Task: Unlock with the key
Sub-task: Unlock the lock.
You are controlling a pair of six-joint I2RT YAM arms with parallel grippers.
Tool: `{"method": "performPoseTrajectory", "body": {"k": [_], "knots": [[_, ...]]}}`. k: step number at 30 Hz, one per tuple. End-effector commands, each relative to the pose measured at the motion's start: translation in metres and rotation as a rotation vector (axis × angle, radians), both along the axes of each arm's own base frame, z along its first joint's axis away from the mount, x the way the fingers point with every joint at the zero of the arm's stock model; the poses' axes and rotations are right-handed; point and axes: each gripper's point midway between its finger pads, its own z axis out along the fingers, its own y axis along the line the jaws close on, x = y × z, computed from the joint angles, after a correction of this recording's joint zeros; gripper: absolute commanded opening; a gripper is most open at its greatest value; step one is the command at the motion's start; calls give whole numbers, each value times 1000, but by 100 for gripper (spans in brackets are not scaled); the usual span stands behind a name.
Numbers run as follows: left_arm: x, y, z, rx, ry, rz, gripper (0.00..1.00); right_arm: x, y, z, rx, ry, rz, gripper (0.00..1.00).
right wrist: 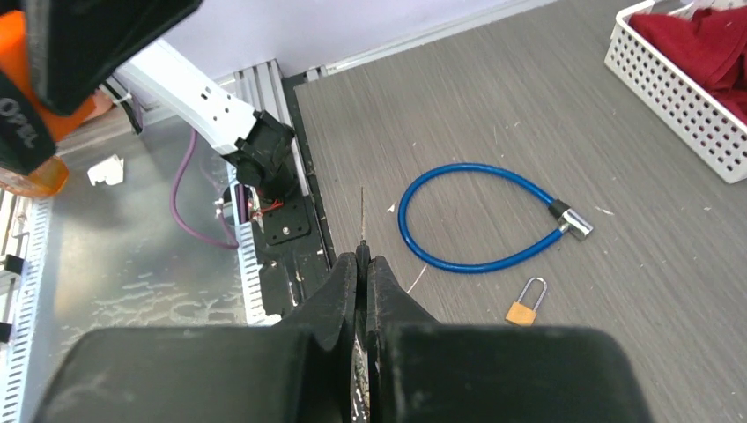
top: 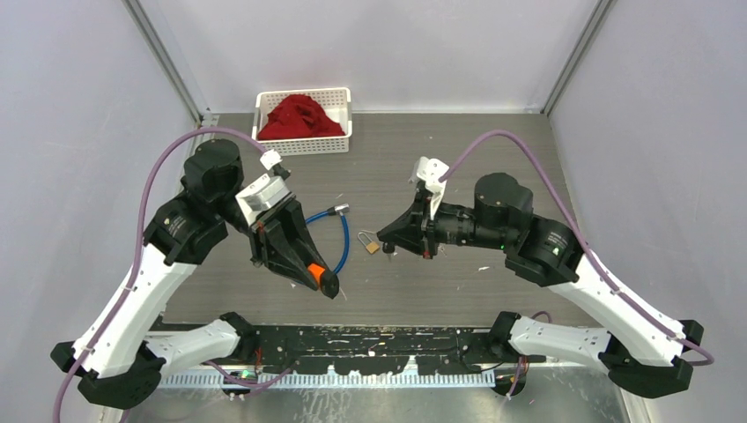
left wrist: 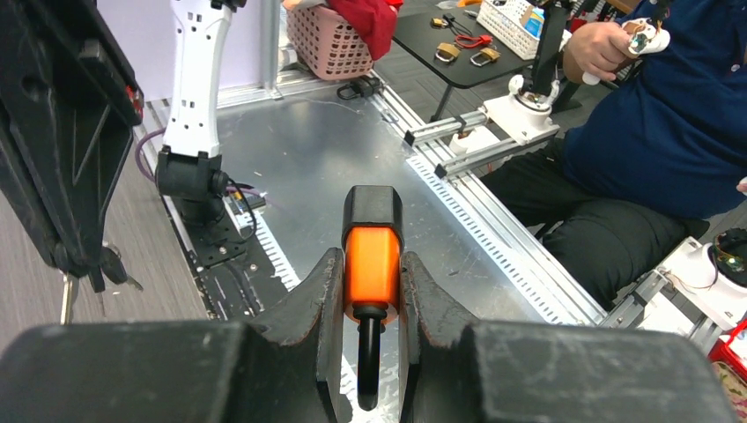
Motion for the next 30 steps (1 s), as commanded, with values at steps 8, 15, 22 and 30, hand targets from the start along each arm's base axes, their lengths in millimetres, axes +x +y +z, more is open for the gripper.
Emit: {"method": "performPoseTrajectory", "body": {"k": [8, 15, 22, 30], "knots": [[-21, 17, 7, -51, -42, -164, 0, -4, 2, 29, 69, -35, 24, 1], [63, 20, -15, -51, -103, 131, 0, 3, 10, 29, 33, -20, 21, 1], [112, 30, -23, -61, -151, 274, 0, 9, 24, 30, 10, -32, 51, 1], [118, 29, -32, -50, -119, 277, 0, 31, 49, 34, -10, -73, 53, 1]]}}
